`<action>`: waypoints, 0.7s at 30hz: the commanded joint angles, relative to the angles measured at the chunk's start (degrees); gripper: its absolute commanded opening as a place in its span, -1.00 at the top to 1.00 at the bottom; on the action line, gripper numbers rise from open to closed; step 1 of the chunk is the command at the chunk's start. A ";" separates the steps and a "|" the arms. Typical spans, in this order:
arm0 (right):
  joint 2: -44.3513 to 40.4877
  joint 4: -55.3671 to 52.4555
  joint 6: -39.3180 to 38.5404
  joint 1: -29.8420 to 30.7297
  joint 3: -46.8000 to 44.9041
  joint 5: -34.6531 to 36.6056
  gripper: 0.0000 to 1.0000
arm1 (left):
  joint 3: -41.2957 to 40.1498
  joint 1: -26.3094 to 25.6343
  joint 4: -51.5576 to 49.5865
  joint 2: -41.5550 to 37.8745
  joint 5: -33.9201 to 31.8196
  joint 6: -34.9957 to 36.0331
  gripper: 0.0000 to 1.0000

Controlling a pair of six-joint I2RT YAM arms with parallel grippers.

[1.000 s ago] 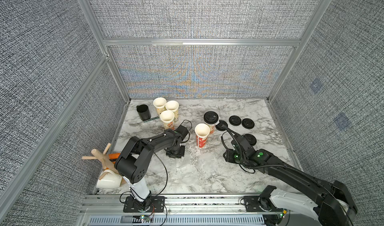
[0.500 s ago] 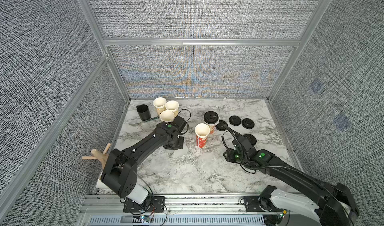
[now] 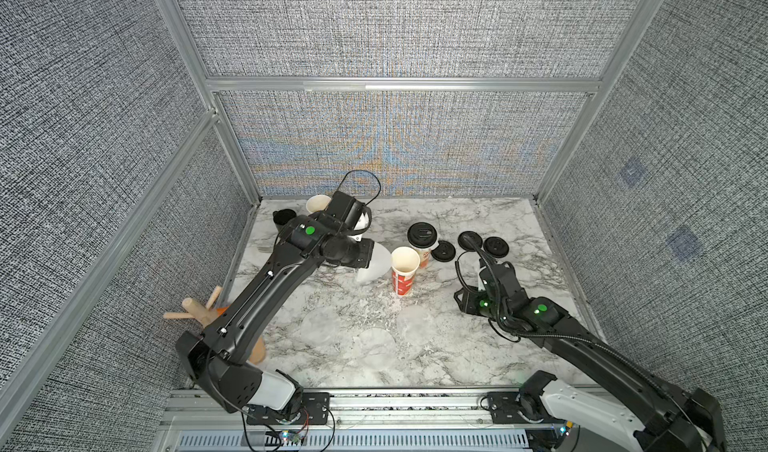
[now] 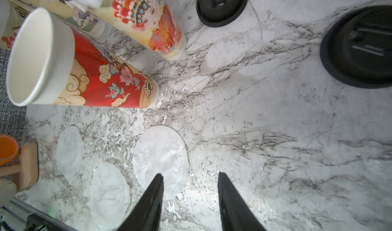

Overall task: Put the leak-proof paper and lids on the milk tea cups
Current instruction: Place the leak-proof paper at the cup.

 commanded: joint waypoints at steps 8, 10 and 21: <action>-0.95 0.29 -3.91 -4.39 -0.24 -2.28 0.09 | 11.64 -2.37 2.64 16.12 8.04 4.36 0.95; -0.95 0.25 -4.18 -4.84 -0.35 -2.54 0.09 | 13.28 -2.55 2.15 18.42 7.75 4.60 0.95; -0.68 0.61 -4.60 -6.41 -1.28 -3.43 0.09 | 17.78 -2.83 -1.63 25.18 2.30 6.39 0.94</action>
